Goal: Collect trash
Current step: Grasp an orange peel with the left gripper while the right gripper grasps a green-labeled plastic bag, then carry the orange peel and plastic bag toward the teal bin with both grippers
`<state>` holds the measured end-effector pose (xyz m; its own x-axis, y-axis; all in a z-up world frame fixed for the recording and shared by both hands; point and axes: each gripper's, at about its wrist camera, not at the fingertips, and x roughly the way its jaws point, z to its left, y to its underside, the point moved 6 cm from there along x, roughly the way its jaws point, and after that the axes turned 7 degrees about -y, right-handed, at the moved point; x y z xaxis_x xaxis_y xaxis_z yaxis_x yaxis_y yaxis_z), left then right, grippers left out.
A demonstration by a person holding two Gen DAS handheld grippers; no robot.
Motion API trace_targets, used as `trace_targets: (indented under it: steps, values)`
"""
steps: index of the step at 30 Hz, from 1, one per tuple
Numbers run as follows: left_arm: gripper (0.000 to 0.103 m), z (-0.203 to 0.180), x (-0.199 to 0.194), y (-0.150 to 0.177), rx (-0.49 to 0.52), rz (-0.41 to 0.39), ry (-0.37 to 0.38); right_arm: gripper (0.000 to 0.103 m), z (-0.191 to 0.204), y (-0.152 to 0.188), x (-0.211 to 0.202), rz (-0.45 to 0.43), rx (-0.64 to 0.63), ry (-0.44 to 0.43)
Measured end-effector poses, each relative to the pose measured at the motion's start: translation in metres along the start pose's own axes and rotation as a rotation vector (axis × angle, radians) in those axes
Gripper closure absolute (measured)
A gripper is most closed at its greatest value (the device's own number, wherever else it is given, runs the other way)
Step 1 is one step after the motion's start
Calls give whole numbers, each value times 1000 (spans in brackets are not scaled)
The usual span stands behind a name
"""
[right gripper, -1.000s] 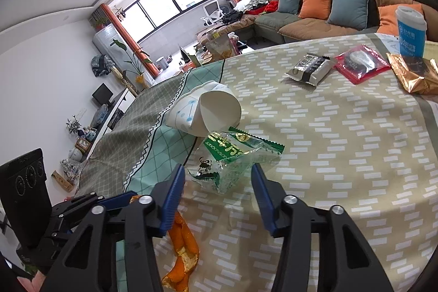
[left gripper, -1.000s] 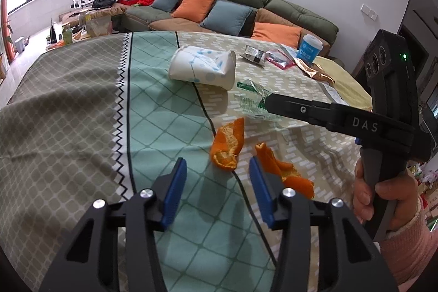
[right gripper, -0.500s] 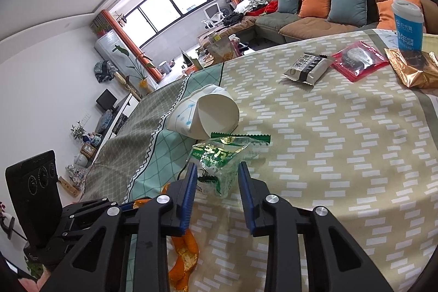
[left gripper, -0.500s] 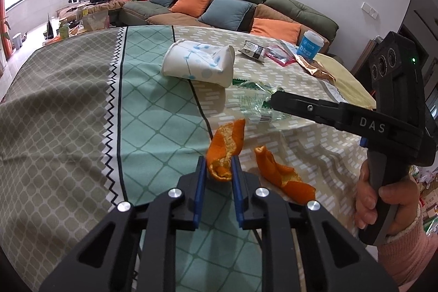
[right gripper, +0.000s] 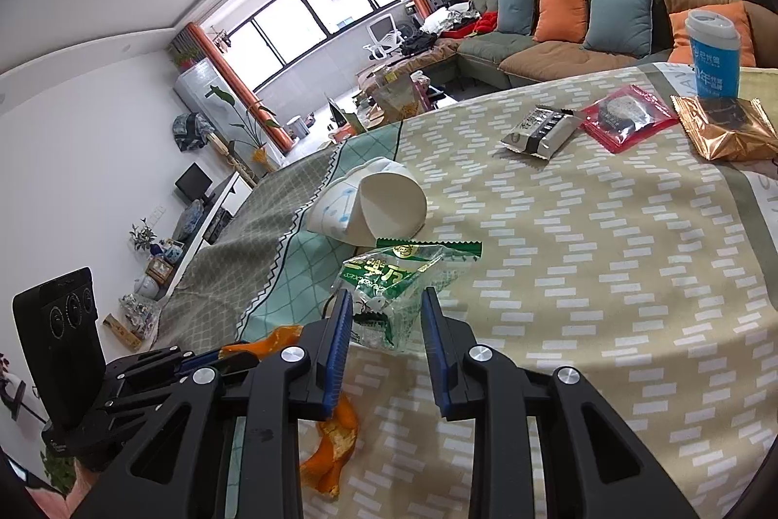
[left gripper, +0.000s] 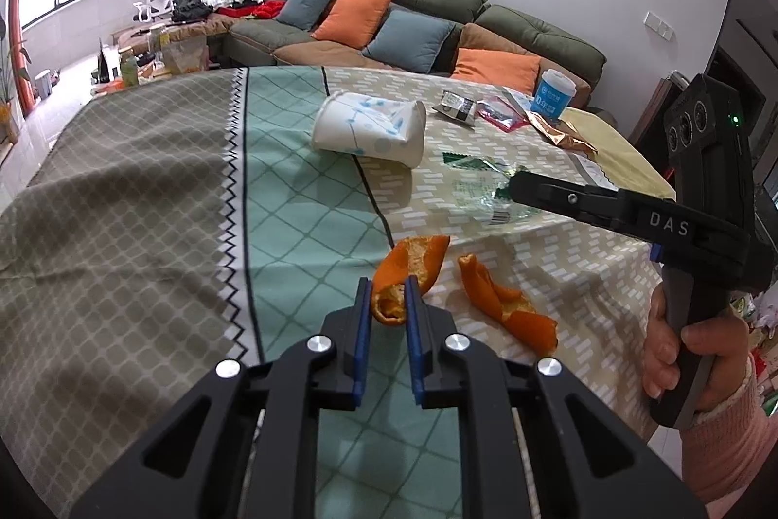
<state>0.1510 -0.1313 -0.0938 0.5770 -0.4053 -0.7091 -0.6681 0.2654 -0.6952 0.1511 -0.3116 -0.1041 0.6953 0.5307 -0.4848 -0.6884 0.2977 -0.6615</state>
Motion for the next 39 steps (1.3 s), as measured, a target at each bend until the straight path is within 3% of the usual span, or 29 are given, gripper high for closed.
trace_targets:
  steps: [14, 39]
  values:
    - [89, 28, -49, 11, -37, -76, -65, 74, 44, 1, -4, -10, -58, -95]
    - [89, 100, -113, 44, -182, -144, -181, 74, 122, 22, 46, 98, -166, -254]
